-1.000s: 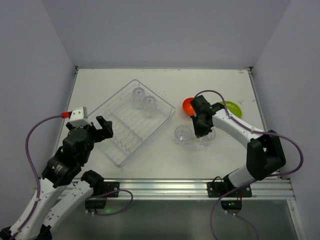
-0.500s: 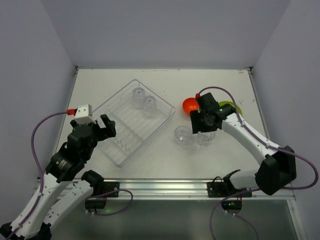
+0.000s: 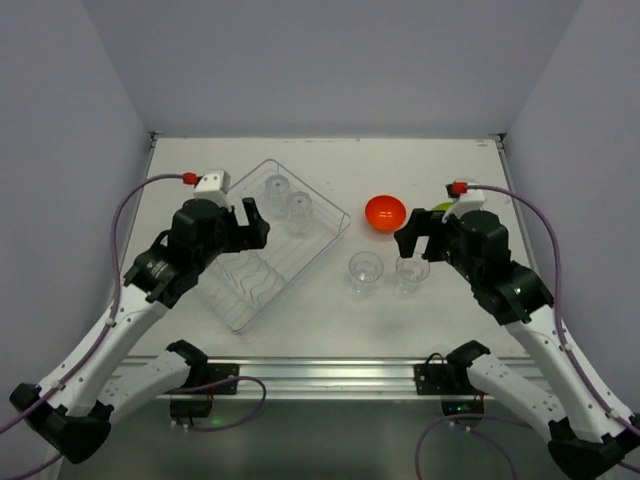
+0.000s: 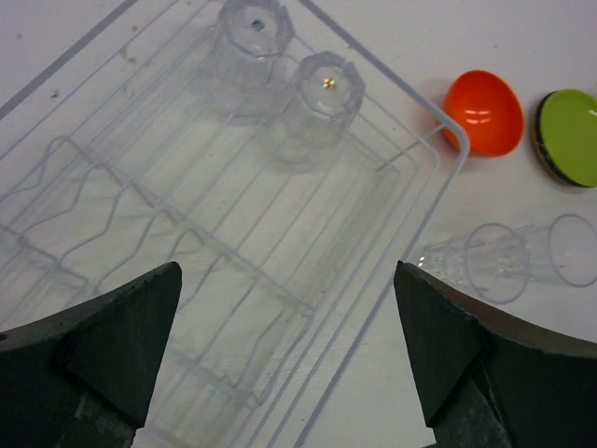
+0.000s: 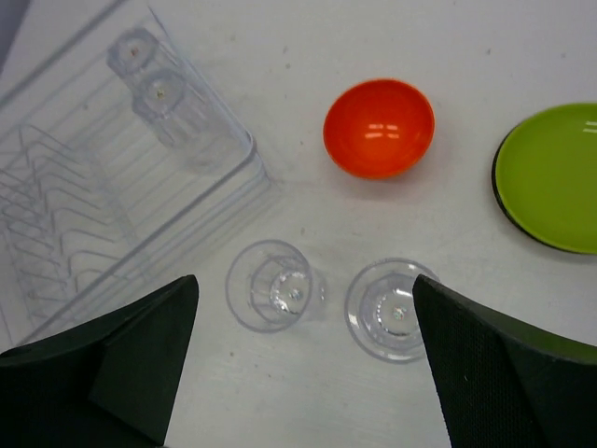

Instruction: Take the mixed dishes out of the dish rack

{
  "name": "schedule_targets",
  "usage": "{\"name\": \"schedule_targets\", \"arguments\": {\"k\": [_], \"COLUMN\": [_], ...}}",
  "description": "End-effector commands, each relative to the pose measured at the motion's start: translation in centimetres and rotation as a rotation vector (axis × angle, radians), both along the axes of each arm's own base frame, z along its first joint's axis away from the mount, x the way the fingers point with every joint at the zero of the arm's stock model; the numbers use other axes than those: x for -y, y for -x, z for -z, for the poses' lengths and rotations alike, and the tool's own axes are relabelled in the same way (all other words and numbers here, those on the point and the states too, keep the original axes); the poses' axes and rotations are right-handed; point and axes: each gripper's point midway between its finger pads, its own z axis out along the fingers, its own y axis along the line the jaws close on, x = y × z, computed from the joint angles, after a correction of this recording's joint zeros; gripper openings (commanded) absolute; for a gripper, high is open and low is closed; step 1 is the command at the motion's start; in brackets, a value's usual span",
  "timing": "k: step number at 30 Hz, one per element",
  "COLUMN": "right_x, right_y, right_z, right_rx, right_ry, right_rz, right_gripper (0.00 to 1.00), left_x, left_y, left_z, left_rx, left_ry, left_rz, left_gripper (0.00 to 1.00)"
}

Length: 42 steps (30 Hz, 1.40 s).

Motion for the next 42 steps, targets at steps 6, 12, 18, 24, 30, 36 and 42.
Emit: {"name": "schedule_targets", "arguments": {"k": [6,12,18,24,30,36,42], "right_x": [2.7,1.9,1.5,1.3,0.8,0.4,0.0], "right_y": [-0.6,-0.5,-0.7,-0.3,0.4,0.5,0.6], "right_z": [-4.7,-4.1,-3.9,-4.2,-4.5,-4.5,-4.6], "right_rx": [0.265,0.243,0.225,0.233,0.257,0.254,0.255], "right_ry": [-0.157,-0.148,-0.133,-0.144,-0.175,-0.182,-0.188], "right_rz": [0.182,0.137,0.114,0.096,0.056,0.03,0.007], "right_gripper": [0.99,0.99,0.99,0.99,0.99,0.99,0.99], "left_x": [8.8,8.8,9.4,10.3,11.3,11.5,11.0], "left_y": [-7.5,-13.9,-16.4,-16.9,-17.6,-18.4,-18.3], "left_z": [-1.5,2.4,5.8,9.5,11.5,12.9,14.2], "left_rx": [-0.091,-0.169,-0.241,-0.311,-0.325,-0.334,-0.352], "left_ry": [0.103,-0.131,-0.213,-0.216,-0.181,-0.185,-0.211], "left_rz": [0.143,0.025,-0.006,0.004,0.001,-0.025,-0.056], "left_gripper": [1.0,1.0,1.0,1.0,1.0,0.99,0.92]}}
